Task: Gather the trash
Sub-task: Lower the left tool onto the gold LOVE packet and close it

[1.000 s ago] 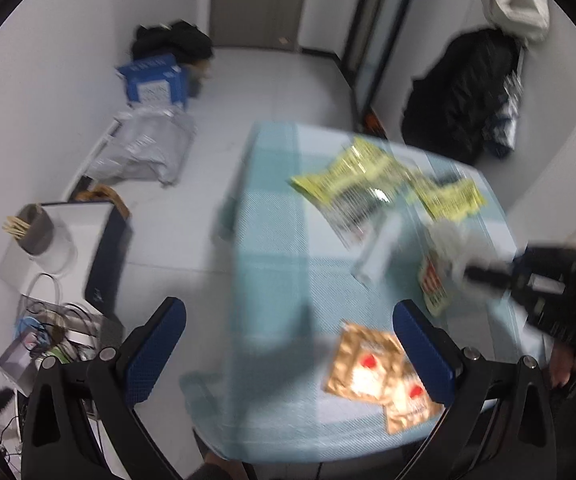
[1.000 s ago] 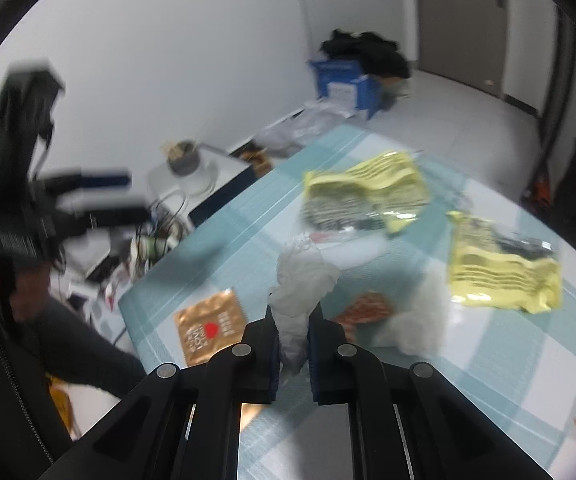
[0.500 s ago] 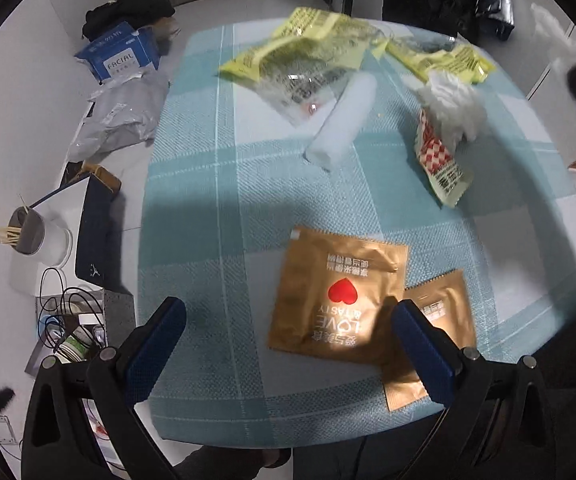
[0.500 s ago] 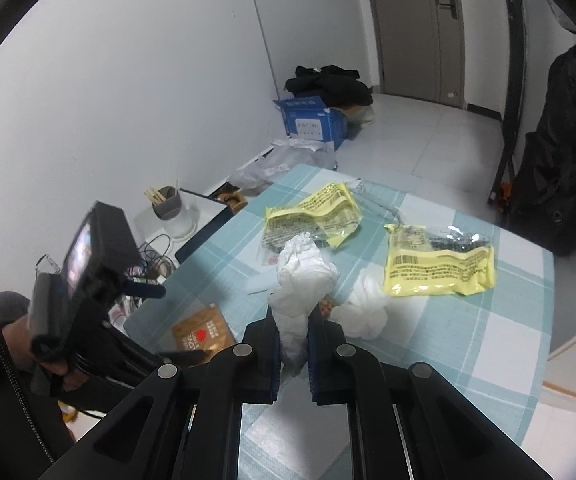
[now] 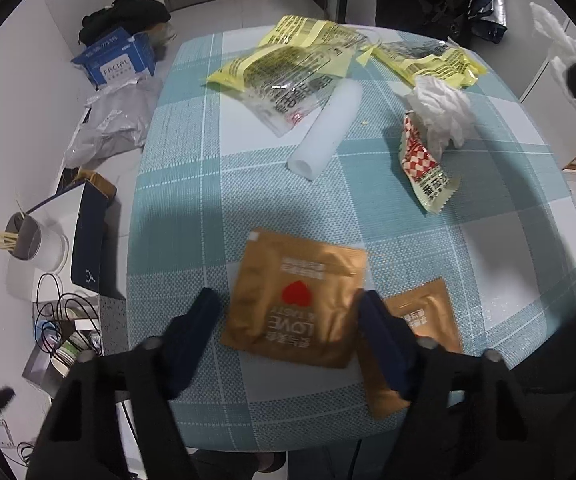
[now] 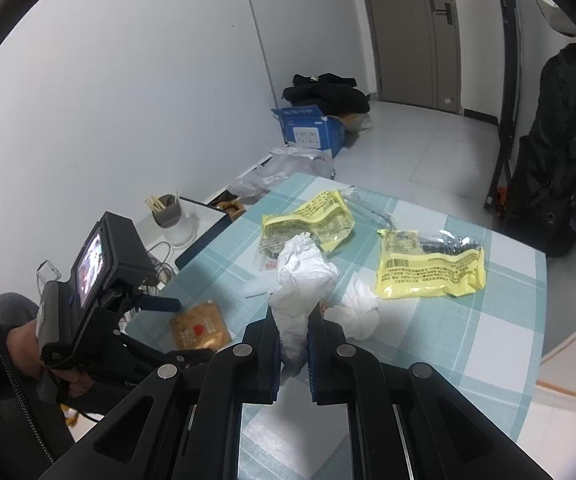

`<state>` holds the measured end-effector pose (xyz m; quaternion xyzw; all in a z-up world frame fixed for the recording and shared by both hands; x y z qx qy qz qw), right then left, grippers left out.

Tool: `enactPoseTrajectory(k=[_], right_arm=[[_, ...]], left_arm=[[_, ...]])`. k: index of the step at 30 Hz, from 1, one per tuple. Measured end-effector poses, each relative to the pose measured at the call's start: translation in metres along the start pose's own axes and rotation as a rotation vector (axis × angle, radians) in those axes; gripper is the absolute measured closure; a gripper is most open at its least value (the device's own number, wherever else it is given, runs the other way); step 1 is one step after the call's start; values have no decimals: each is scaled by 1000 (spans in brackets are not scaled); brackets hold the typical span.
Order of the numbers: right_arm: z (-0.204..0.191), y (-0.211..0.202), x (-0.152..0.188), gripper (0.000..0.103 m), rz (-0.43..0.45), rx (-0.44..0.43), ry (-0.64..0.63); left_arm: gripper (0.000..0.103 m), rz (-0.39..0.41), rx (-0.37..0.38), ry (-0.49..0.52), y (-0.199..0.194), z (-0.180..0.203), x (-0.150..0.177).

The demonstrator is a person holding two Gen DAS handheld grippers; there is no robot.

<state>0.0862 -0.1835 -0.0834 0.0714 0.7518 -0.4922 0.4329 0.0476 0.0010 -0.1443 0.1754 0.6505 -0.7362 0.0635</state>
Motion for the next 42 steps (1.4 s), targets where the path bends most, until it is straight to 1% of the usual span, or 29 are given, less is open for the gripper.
enactPoseTrajectory(k=[2,6,7,8,17,22,23,28,29,32,37,42], right_arm=[[1,0,0,93,1,0,4],[-1,-1,-1,93,10,-1,4],[-2,-2,-1,93,11,1,1],[-3,-2,-1,93,11,1,1],[-1,1,-1,93,6,13,13],[-2,0,0,93,8,14,8],[-2,0,0,93,7,15,9],[-1,-2,-1,93,14,15,13],[-1,-3,-1,93,15,14,12],[-2,-4,-1,93,15,17,8],[-1,-5,-1,93,20,17,12],[0,-6,-1,93,19,17,13]], left_arm=[[42,0,2,2,1,0,-1],[48,4,7,6,0,0,-1],[52,7,6,6,0,0,-1],[59,13,5,8,-1,0,-1],[65,23,11,13,-1,0,-2],[70,27,47,-29,-4,-5,-5],[85,31,59,-37,-5,-6,-6],[86,31,102,-86,-6,-12,-9],[88,32,106,-89,-6,-12,-10],[93,49,112,-91,-10,-11,-11],[97,67,132,-127,-17,-16,-13],[100,96,136,-162,-26,-24,-16]])
Point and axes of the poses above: each gripper's, at about its wrist camera, not at the fingertips, and y roughly the way its jaws point, z to its right, x to its underside, the point moved 2 cm from there along y, roughly the way its jaws point, and after that the axes turned 7 degrees about x, right-handed, at the moved point
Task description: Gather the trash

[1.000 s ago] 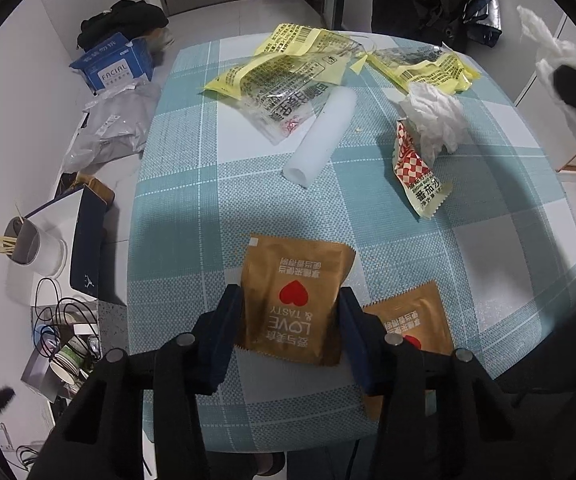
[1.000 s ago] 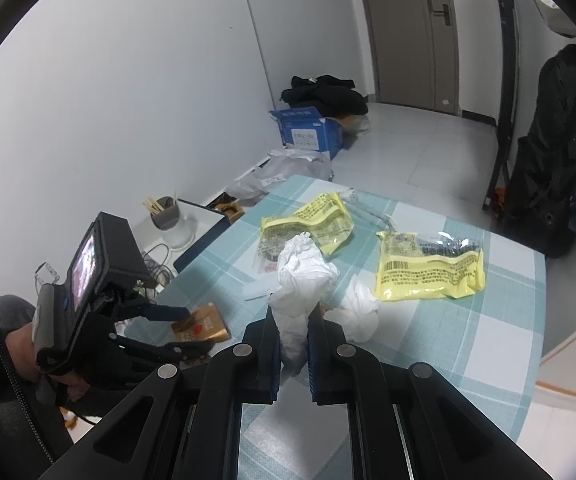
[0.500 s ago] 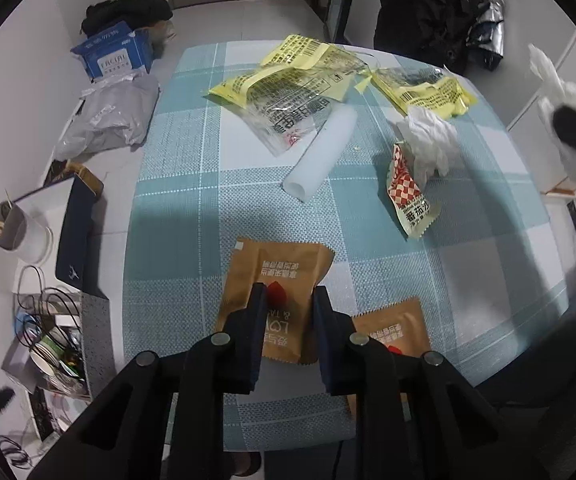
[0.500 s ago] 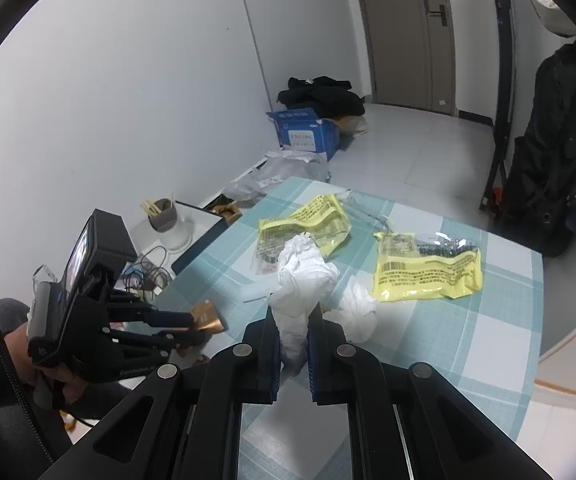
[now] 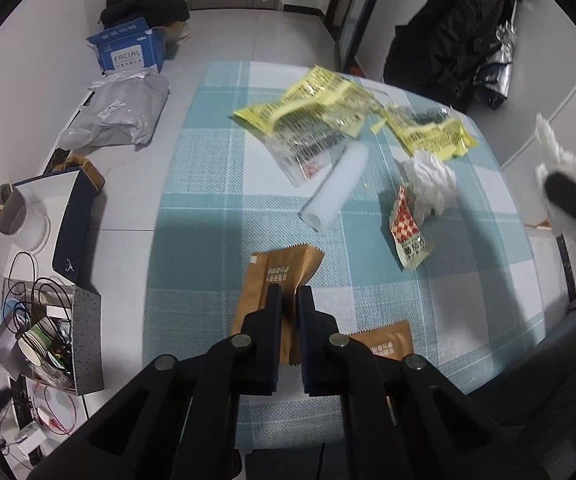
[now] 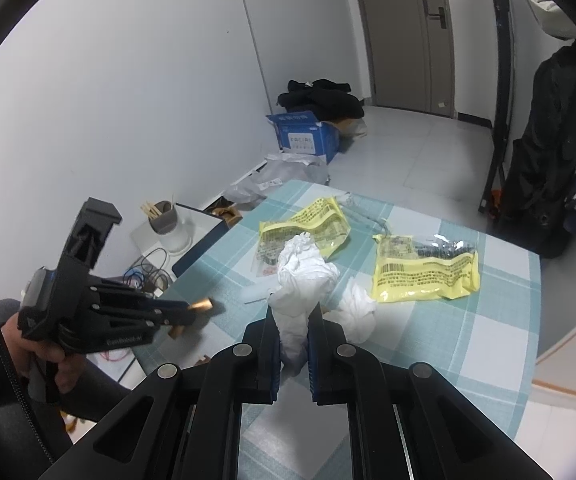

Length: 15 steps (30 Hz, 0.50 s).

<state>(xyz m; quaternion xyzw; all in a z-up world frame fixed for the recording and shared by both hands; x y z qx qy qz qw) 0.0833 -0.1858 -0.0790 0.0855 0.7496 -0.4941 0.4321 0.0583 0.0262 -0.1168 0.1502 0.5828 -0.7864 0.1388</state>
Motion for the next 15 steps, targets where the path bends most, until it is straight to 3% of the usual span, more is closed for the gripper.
enactPoseTrajectory(k=[7,15], right_arm=[[1,-3,0,93,6,-6,22],[-1,-17,6,93,26,-21,68]], left_arm=[[101,30,55,-58,-12,-6,-6],[101,65,118,-49,-29,11,-12]])
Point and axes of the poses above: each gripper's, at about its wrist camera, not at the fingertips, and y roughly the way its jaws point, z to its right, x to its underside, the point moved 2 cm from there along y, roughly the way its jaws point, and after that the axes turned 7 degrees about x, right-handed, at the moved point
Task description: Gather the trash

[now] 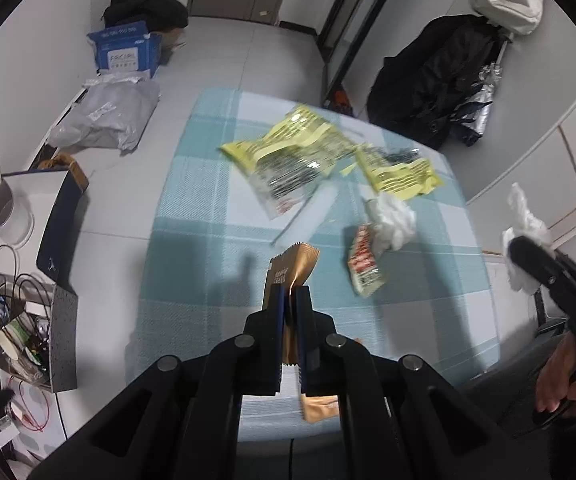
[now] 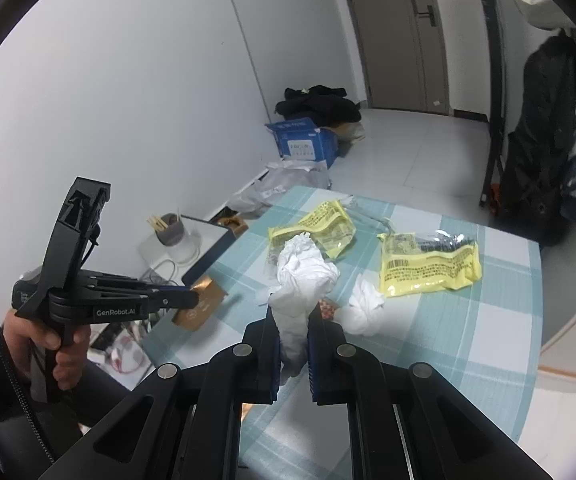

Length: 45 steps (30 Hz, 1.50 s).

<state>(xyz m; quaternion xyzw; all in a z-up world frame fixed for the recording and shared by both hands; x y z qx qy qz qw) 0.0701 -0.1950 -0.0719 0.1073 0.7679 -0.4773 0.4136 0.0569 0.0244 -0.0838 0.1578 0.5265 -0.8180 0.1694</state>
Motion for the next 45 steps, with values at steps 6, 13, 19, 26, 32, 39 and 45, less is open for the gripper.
enactPoseTrajectory(k=[6,13,19,26,32,39,45], right_arm=[[10,-24,-1,93,37,3,66],[25,-74,-12,93,123,6,124],[42,-135,-16,93,208,61,117],[90,-217,-3,93,326,157,179],[138,-262,34,93,350,254,269],[185,-298,97,93,347,382,376],[220,-300,157,93,291,436,508]], left_arm=[[101,60,20,104,-20,42,-9],[101,145,95,206,-51,104,-17],[101,195,166,313,-74,168,-23],[101,206,278,410,-85,238,-27],[101,170,353,509,-77,301,-24],[101,64,418,604,-46,364,-5],[101,-61,415,694,0,408,20]])
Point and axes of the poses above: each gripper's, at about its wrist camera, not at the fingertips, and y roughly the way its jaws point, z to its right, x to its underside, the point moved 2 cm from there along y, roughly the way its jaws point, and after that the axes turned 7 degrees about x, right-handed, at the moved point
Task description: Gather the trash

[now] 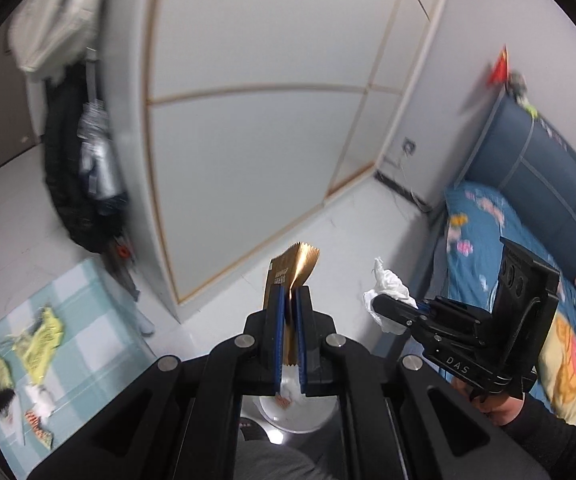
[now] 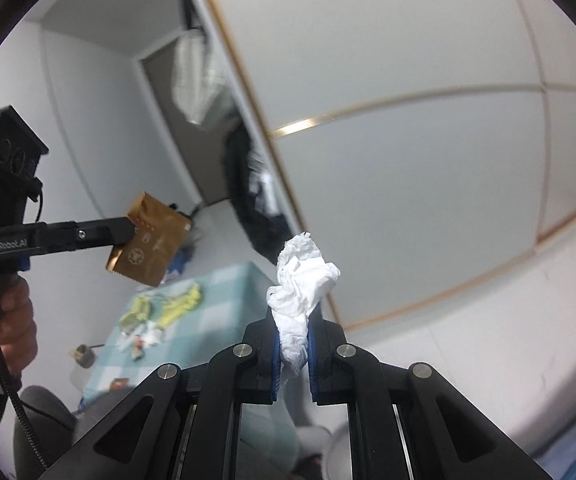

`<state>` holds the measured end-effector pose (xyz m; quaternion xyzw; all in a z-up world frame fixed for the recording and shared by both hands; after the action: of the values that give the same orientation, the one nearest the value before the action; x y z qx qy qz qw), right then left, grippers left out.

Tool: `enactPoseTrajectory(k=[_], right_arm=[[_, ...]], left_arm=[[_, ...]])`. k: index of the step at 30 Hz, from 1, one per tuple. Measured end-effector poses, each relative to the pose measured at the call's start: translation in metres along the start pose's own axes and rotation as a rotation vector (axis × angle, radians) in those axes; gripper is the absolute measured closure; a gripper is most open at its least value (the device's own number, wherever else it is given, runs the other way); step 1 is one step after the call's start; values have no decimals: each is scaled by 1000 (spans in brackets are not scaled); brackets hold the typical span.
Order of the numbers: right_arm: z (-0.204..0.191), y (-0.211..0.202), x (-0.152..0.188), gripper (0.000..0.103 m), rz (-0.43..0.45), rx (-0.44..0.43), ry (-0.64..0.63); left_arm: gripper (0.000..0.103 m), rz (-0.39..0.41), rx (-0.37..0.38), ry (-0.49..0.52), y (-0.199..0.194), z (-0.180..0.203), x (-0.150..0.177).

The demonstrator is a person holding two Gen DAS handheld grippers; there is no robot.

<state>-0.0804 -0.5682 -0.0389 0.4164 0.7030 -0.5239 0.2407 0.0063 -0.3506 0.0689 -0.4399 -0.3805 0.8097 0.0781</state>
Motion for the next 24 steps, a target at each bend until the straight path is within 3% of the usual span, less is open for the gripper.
enactPoseTrajectory(k=[7,12,24], right_arm=[[65,18,49,93,-112,72,160],[108,34,88,93,-213,95,292],[138,84,171,92,-420,83,489]], left_arm=[[101,-179,69,5,68,19,8],[101,-337,54,31,120,27,19],[101,-803,112,-59,226,3,80]])
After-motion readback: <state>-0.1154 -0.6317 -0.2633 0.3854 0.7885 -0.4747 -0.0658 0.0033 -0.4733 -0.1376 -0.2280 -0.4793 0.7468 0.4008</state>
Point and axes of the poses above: each gripper's, at about its wrist camera, not at the fingertips, and y roughly the way its jaws point, z to its right, x to its underside, the point moved 2 cm from there along y, roughly the way its jaws point, and after that the axes turned 7 degrees about x, right-handed, at the moved point
